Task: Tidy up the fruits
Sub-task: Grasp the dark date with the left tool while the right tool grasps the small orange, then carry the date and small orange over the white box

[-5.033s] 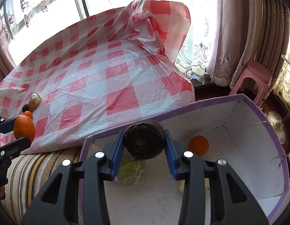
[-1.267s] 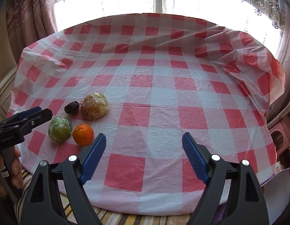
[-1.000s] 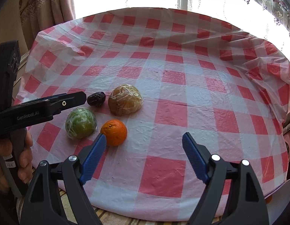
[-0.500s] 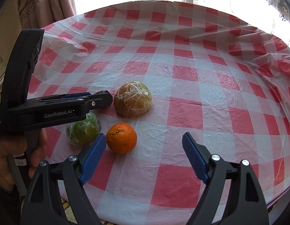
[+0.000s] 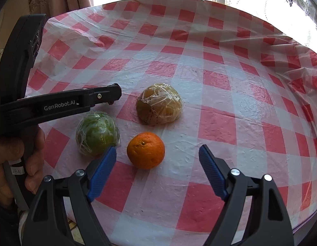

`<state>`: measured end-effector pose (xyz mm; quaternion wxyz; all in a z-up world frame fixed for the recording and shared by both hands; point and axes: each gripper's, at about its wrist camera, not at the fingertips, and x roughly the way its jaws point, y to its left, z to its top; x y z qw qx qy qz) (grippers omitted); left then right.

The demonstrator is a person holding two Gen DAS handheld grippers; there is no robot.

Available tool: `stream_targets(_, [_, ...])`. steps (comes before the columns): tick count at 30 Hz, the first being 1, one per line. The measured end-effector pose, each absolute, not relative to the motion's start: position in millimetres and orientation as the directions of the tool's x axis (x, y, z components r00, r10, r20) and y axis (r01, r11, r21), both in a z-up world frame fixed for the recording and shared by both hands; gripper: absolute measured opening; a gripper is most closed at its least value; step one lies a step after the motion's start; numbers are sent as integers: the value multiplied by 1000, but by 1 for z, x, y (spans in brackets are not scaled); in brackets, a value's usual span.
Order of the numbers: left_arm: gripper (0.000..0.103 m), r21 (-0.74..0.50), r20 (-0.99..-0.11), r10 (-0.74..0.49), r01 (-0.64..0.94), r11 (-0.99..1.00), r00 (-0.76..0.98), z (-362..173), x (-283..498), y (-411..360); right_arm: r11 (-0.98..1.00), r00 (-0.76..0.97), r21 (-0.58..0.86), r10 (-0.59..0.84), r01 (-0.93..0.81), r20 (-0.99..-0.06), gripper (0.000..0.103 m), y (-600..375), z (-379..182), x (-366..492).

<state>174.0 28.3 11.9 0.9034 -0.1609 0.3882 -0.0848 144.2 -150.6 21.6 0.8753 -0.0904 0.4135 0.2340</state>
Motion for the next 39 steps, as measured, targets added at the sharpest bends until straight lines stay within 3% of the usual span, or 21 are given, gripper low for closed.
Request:
stream_targets(14, [38, -358, -653, -230, -25, 934, 722, 11, 156, 48, 858, 567, -2, 338, -514, -751, 73, -133, 25, 132])
stream_targets(15, [38, -355, -650, -227, -26, 935, 725, 11, 155, 48, 864, 562, 14, 340, -504, -754, 71, -136, 25, 135])
stream_targets(18, [38, -349, -644, -221, -24, 937, 732, 11, 153, 47, 876, 532, 45, 332, -480, -779, 39, -140, 17, 143])
stream_targets(39, [38, -266, -624, -197, 32, 963, 756, 34, 129, 10, 893, 565, 89, 353, -441, -746, 37, -168, 22, 122])
